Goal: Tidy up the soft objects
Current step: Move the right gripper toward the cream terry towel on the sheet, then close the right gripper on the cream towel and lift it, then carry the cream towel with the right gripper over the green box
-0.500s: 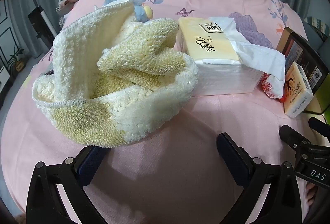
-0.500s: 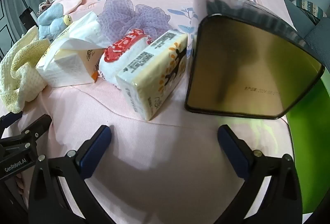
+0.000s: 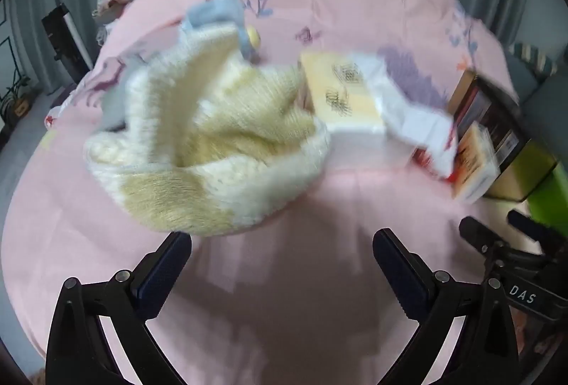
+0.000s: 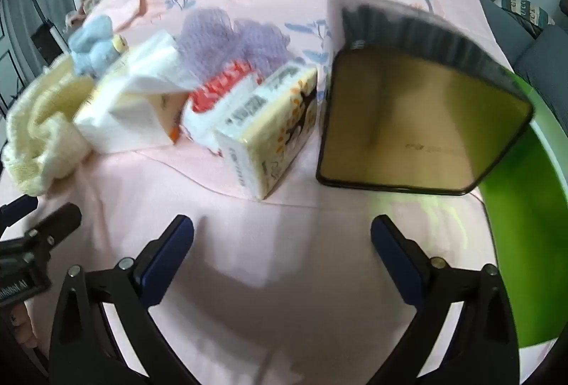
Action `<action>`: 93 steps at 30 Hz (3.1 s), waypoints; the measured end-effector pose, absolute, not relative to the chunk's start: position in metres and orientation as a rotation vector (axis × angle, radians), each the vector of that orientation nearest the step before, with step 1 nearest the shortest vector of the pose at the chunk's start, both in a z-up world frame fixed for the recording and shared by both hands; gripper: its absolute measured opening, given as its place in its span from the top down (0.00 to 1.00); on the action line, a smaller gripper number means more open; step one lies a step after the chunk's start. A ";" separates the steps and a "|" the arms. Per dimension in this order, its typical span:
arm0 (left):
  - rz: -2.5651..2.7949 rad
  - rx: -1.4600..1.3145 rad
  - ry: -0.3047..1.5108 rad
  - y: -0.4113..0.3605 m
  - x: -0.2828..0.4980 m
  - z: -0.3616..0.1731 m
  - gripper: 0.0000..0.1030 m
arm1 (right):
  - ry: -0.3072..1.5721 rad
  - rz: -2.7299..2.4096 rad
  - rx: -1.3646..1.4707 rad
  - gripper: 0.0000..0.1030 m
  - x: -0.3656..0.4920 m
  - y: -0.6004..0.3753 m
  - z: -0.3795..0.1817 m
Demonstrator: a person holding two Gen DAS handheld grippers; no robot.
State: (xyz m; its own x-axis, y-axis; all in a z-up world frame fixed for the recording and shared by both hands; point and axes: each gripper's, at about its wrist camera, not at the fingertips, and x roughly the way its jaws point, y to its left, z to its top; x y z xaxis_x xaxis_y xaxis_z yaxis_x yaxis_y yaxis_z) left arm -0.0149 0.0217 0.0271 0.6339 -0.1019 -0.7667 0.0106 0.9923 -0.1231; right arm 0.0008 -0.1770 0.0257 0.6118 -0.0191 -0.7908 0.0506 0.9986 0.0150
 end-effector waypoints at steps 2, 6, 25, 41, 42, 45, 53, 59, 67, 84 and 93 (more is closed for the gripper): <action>-0.068 -0.124 0.839 0.030 -0.023 0.040 0.00 | 0.885 -0.031 0.044 0.04 -0.007 -0.174 0.037; -0.081 -0.142 0.783 0.040 -0.035 0.058 0.00 | 0.820 -0.029 0.023 0.07 -0.019 -0.159 0.061; 0.024 -0.387 0.788 0.148 -0.052 0.072 0.44 | 0.840 0.253 0.158 0.09 0.006 -0.041 0.091; 0.047 -0.459 0.825 0.182 -0.052 0.070 0.44 | 0.989 0.225 0.191 0.94 0.062 -0.001 0.042; 0.042 -0.458 0.824 0.182 -0.052 0.070 0.44 | 0.972 0.237 0.202 0.95 0.058 -0.006 0.047; 0.040 -0.450 0.819 0.178 -0.052 0.071 0.44 | 0.925 0.270 0.216 0.95 0.043 -0.022 0.065; -0.010 -0.415 0.835 0.158 -0.049 0.072 0.44 | 0.778 0.181 0.199 0.95 -0.016 -0.089 0.121; -0.083 -0.383 0.857 0.135 -0.049 0.071 0.44 | 0.800 0.111 0.135 0.94 -0.040 -0.121 0.125; -0.232 -0.423 0.888 0.112 -0.048 0.071 0.44 | 0.928 0.337 0.160 0.93 -0.021 -0.084 0.087; -0.431 -0.342 0.951 0.058 -0.054 0.066 0.29 | 0.978 0.335 0.240 0.15 -0.034 -0.116 0.088; -0.529 -0.279 1.041 -0.001 -0.058 0.046 0.29 | 1.044 0.269 0.285 0.09 0.016 -0.145 0.059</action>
State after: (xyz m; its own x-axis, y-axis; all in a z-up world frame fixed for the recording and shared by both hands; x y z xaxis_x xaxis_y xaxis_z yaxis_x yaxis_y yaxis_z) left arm -0.0577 -0.0007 0.0459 0.3966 -0.5392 -0.7430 0.2819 0.8418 -0.4604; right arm 0.0159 -0.1446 0.0588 0.4763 0.3505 -0.8064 -0.0829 0.9309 0.3557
